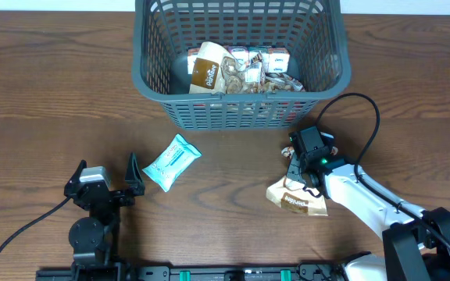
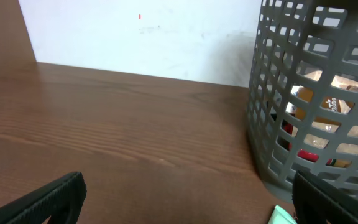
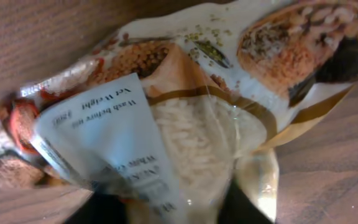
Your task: Pack container
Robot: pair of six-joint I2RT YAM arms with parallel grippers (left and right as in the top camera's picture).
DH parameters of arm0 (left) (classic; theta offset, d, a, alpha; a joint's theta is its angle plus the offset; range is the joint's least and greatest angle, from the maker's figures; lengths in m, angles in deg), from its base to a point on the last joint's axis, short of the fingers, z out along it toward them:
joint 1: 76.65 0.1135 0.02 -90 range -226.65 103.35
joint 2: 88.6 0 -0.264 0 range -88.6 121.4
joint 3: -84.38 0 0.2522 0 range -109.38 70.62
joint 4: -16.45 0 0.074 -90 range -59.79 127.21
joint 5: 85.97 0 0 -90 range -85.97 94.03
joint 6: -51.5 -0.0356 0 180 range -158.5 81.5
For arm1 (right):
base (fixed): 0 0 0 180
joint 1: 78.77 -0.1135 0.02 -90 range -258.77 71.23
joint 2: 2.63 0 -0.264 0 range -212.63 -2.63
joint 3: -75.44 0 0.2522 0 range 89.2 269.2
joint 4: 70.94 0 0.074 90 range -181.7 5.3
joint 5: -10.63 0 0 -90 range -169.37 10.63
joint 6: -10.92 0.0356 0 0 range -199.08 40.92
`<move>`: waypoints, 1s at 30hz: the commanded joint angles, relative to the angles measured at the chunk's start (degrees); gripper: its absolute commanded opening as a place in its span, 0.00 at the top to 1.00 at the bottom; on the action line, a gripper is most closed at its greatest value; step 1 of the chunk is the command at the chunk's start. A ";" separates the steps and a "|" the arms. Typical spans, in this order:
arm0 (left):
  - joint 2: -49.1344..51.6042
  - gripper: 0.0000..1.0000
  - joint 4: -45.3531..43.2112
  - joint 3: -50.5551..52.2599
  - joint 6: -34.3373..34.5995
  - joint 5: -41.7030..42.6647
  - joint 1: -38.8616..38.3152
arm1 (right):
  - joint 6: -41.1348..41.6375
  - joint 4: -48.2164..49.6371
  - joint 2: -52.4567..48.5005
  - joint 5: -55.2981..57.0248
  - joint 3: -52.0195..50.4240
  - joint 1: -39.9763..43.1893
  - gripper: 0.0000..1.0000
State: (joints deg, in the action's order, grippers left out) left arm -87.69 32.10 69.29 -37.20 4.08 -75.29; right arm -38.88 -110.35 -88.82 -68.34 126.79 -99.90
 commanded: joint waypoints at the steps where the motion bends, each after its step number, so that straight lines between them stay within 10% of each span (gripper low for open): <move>1: -0.28 0.01 2.29 1.05 0.09 -0.48 -0.07 | 0.87 -0.07 -1.97 -2.54 -0.96 0.57 0.95; 30: -0.31 0.01 2.32 1.05 0.09 -0.50 -0.07 | 0.87 -0.37 5.46 -1.77 -0.90 1.42 0.99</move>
State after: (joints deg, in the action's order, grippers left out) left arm -87.69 32.10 69.29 -37.20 4.08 -75.29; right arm -38.53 -110.59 -86.48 -69.85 126.46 -99.35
